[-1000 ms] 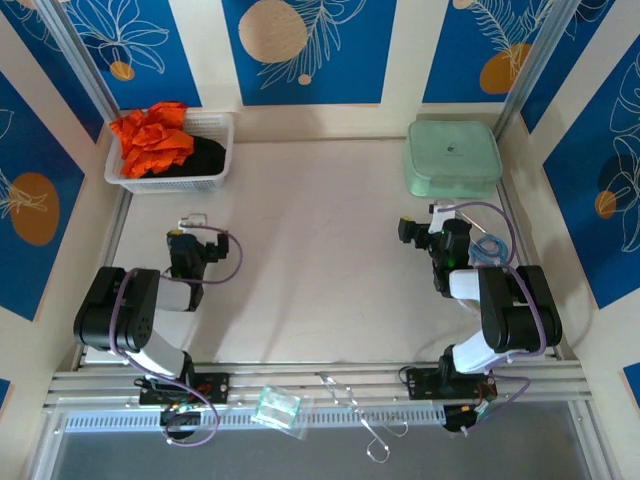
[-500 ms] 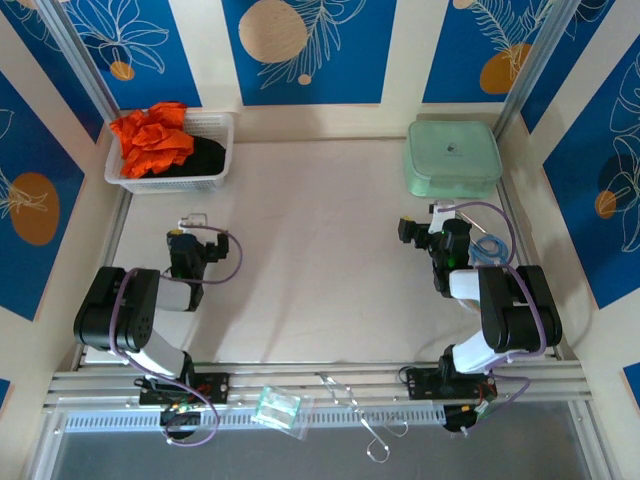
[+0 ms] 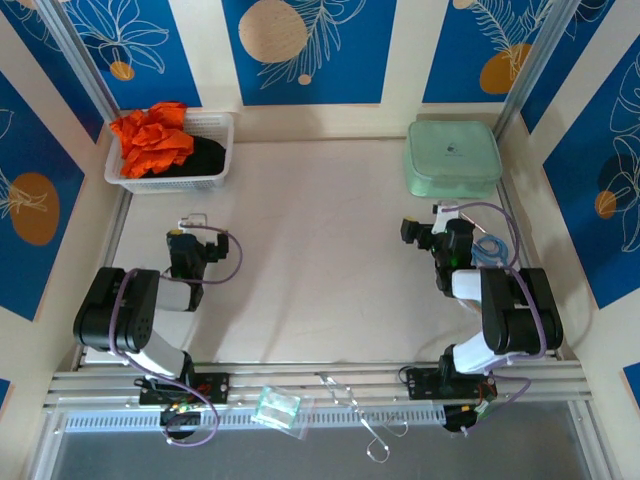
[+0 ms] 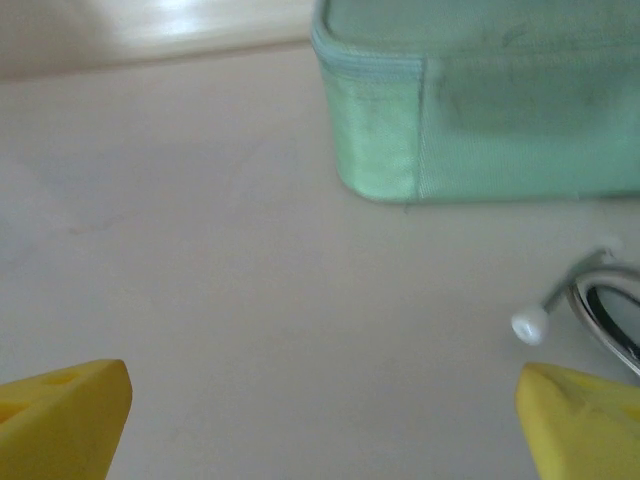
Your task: Fold and stack the t-shirts
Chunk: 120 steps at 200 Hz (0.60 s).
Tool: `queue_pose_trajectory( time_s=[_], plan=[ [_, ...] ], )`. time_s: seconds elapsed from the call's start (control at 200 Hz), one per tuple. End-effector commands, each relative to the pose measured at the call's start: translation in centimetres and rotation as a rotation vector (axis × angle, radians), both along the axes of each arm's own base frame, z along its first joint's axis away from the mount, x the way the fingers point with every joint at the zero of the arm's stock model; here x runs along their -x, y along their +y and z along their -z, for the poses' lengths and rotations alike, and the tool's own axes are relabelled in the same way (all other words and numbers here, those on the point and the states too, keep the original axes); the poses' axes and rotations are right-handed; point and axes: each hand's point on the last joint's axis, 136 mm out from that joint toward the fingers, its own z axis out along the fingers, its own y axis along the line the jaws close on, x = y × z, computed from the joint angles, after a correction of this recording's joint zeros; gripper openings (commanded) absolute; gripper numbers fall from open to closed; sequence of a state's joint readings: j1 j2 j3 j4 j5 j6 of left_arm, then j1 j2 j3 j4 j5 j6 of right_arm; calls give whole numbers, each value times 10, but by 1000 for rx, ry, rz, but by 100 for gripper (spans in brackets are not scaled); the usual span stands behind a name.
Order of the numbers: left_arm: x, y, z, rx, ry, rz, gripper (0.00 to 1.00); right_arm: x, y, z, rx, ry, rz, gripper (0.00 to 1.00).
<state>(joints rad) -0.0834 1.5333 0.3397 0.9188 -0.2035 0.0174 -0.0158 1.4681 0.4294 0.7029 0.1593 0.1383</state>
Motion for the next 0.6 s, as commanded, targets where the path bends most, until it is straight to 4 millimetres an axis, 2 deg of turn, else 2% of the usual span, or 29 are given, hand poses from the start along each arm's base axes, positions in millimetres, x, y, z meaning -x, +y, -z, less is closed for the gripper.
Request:
queue_pose_trajectory(
  time_s=[0.0,0.115,0.195,0.255,0.31,0.395,0.48,0.595],
  plan=[
    [2,4,-49,-1,-83,-30,100,-1,-11,-36,-18,42,65,99],
    [17,27,-94,54,-109,-186,100,5,-14,-61,-51,108,116,100],
    [23,41,-114,83,-36,-296,100,12,-12,-70,-89,156,133,100],
    [20,47,-123,85,41,-348,100,15,-6,-76,-115,189,116,94],
    [10,48,-132,72,113,-366,100,17,0,-82,-140,213,94,88],
    [-17,51,-147,57,203,-377,100,18,9,-92,-175,236,60,82],
    [-53,51,-143,74,309,-343,100,19,15,-101,-196,253,35,78],
    [-99,70,-135,123,380,-357,100,22,24,-109,-210,270,2,77]
  ],
)
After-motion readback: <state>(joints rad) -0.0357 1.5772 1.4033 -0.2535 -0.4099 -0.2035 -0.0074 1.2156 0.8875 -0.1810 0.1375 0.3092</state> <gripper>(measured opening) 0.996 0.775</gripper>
